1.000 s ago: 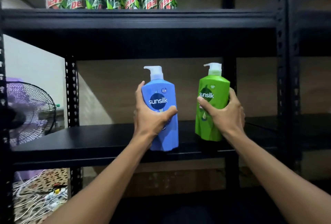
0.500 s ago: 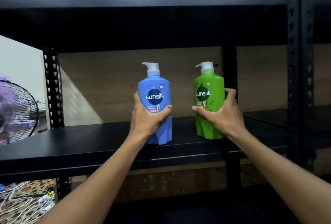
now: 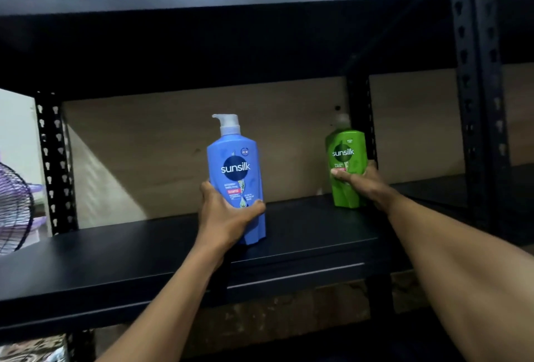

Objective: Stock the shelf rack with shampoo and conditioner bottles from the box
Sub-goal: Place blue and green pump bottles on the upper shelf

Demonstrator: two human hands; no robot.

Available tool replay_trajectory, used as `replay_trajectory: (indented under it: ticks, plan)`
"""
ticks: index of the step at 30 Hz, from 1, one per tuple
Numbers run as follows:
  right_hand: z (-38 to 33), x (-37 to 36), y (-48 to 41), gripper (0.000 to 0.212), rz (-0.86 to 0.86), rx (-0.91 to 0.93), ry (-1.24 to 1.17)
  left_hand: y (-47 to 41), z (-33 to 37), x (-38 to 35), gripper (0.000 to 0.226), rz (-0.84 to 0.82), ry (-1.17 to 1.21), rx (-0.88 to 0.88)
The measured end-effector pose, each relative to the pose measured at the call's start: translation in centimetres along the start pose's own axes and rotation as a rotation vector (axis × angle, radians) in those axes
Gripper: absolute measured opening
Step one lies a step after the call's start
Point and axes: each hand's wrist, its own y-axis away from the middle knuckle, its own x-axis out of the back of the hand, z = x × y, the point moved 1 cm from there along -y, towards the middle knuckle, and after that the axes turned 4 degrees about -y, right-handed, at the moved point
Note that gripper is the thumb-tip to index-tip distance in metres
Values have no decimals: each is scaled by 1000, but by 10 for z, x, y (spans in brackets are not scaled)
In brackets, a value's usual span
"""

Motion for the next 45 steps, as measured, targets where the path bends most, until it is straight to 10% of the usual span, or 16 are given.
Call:
replay_trajectory:
  ticks: [15, 18, 21, 32, 45]
  plan:
    - [-9, 10, 41, 102, 66, -4, 54, 4, -1, 0, 81, 7, 48, 50]
    - [-27, 8, 71, 125, 207, -46, 144, 3, -1, -1, 76, 11, 15, 50]
    - [-47, 4, 110, 99, 409, -57, 203, -16, -7, -4, 92, -41, -71, 125]
    - [-47, -26, 134, 16, -301, 91, 806, -96, -65, -46, 113, -206, -278, 285]
    - [-40, -33, 119, 20, -370, 121, 871, -116, -96, -60, 124, -217, -320, 274]
